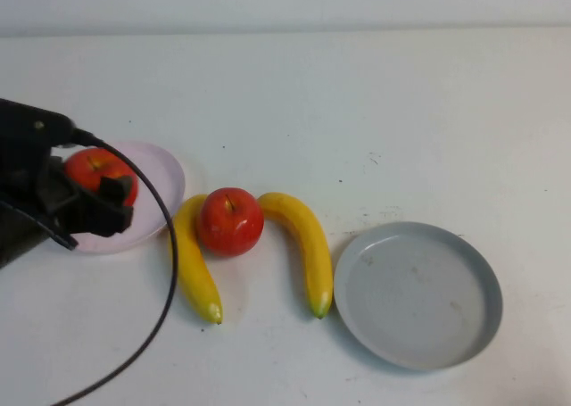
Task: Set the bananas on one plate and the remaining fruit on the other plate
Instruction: Put one type of fruit in the left plate
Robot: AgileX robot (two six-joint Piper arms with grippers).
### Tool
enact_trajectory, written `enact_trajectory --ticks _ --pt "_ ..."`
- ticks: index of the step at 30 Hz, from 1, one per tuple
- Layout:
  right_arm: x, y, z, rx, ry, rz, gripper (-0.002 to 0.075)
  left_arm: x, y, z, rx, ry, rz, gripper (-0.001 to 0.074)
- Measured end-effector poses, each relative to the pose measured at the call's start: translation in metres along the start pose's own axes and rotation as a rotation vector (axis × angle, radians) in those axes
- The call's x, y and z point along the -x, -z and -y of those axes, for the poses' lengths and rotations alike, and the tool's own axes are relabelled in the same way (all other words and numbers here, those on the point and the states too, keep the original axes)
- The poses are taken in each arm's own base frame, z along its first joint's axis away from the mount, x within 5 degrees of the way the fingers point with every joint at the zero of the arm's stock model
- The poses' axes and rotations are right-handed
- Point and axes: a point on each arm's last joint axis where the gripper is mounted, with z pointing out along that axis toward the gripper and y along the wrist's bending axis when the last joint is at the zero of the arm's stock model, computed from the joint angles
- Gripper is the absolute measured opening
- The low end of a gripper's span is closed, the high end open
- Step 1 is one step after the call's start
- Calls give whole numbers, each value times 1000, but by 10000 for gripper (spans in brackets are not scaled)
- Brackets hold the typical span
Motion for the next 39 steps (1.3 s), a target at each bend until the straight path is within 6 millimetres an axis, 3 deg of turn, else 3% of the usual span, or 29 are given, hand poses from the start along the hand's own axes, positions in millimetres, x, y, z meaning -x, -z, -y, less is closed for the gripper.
enact_trajectory --ticks 5,10,17,21,24,28,35,39 --pt "0 0 0 0 0 0 -15 2 -7 -26 87 140 -11 578" --pt "0 0 0 0 0 0 -15 -2 -36 -47 97 215 -58 578" --pt "0 0 0 0 0 0 -15 -14 -79 -52 55 234 -138 578" --pt "0 0 0 0 0 0 -16 -19 -91 -52 29 208 -162 578" --pt "0 0 0 0 0 0 -15 -19 -94 -51 10 180 -157 583" --pt "0 0 0 0 0 0 -15 -16 -94 -51 1 121 -149 666" --pt "0 0 0 0 0 0 -15 -16 -94 -51 2 106 -147 668" --pt "0 0 0 0 0 0 -15 -2 -83 -49 -25 102 -87 668"
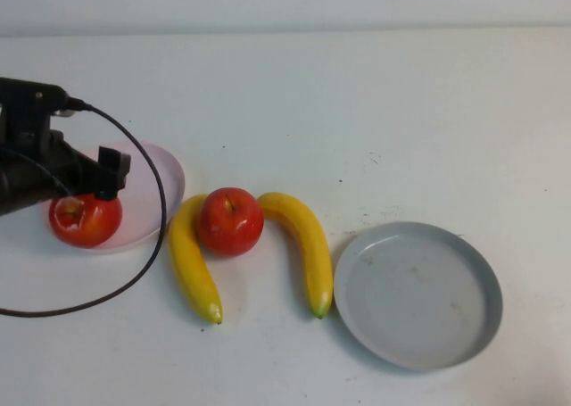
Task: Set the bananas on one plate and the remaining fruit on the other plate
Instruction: Put one type of fruit in the left plate
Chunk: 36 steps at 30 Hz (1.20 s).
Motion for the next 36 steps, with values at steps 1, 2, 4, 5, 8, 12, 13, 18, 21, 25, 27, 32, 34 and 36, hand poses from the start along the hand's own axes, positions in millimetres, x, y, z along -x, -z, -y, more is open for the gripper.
enact_trajectory --ticks 1,2,4,5,8,12,13,18,21,25,27,32,34,36 --pt "0 0 0 0 0 0 -15 5 6 3 -24 -3 30 668" --pt "0 0 0 0 0 0 -15 11 11 6 -59 -7 60 668" --pt "0 0 0 0 0 0 -15 23 25 16 -161 -21 139 668" --pt "0 0 0 0 0 0 -15 27 30 21 -215 -29 170 668" --pt "0 0 0 0 0 0 -15 34 44 41 -431 -96 245 668" --pt "0 0 0 0 0 0 -15 28 54 58 -635 -236 237 669" --pt "0 0 0 0 0 0 -15 26 54 59 -642 -263 225 669" --pt "0 0 0 0 0 0 -15 20 50 57 -614 -379 196 669" --pt "0 0 0 0 0 0 -15 13 38 64 -635 -506 202 669" --pt "0 0 0 0 0 0 -16 1 21 83 -695 -637 191 669" --pt "0 0 0 0 0 0 -16 -3 13 89 -701 -643 182 669" --pt "0 0 0 0 0 0 -15 -3 0 89 -620 -570 181 669" --pt "0 0 0 0 0 0 -15 -2 -3 87 -586 -539 189 669" --pt "0 0 0 0 0 0 -15 -1 -5 86 -571 -523 195 669"
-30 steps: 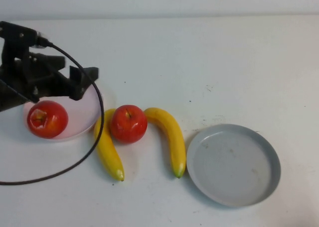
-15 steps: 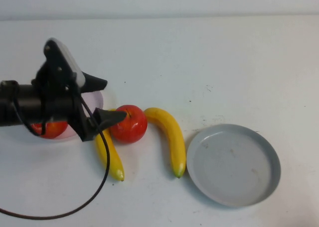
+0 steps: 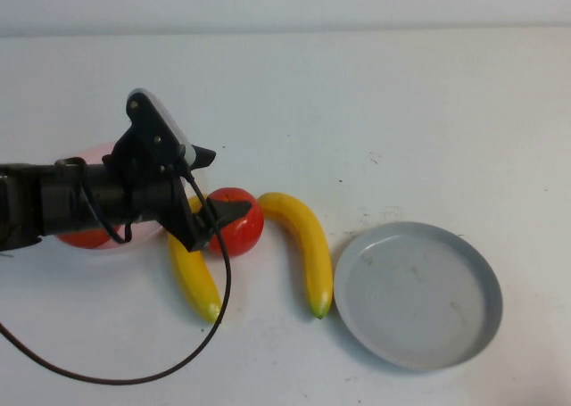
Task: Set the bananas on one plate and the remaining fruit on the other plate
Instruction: Put one type of fruit in the left plate
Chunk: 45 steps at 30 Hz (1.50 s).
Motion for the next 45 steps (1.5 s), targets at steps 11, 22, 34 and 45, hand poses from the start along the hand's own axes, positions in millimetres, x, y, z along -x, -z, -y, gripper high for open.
enact_trajectory --ticks 11,22,34,45 --pt "0 0 0 0 0 0 -15 -10 -9 0 -15 43 -14 669" --pt "0 0 0 0 0 0 -15 -23 -19 1 -45 59 -52 669" --pt "0 0 0 0 0 0 -15 -30 -23 2 -58 61 -74 669" --pt "0 0 0 1 -2 0 -15 -30 -23 2 -56 65 -76 654"
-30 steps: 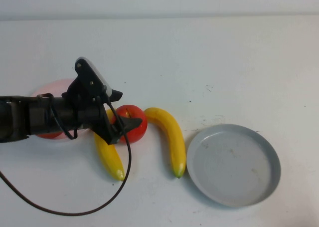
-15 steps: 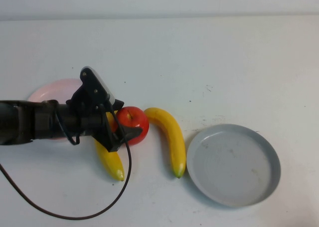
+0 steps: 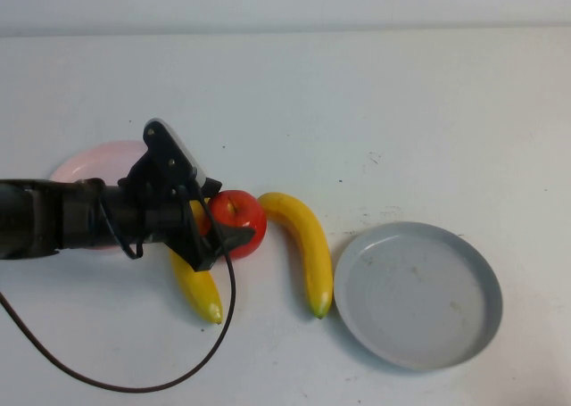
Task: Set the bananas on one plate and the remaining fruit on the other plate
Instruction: Put one type of fruit in the left plate
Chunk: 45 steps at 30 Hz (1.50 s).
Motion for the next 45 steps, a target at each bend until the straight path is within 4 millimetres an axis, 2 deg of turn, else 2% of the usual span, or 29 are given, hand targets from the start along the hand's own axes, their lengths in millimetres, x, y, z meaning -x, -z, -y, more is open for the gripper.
enact_trajectory --ticks 4,9,11,18,22,27,33,39,43,45 --pt "0 0 0 0 0 0 -15 0 0 0 0 0 0 574" --pt "0 0 0 0 0 0 -16 1 1 -1 7 20 7 574" --pt "0 0 0 1 -2 0 -15 8 6 -1 27 38 24 574" --pt "0 0 0 1 -2 0 -15 45 50 -8 239 141 70 574" --pt "0 0 0 1 -2 0 -15 43 63 -21 420 241 9 574" --pt "0 0 0 1 -2 0 -16 40 56 -45 552 321 -43 574" --pt "0 0 0 1 -2 0 -15 37 31 -67 554 342 -56 574" --pt "0 0 0 1 -2 0 -16 20 15 -73 554 370 -112 580" --pt "0 0 0 1 -2 0 -16 18 15 -74 572 375 -125 656" --pt "0 0 0 1 -2 0 -16 18 16 -74 578 374 -126 668"
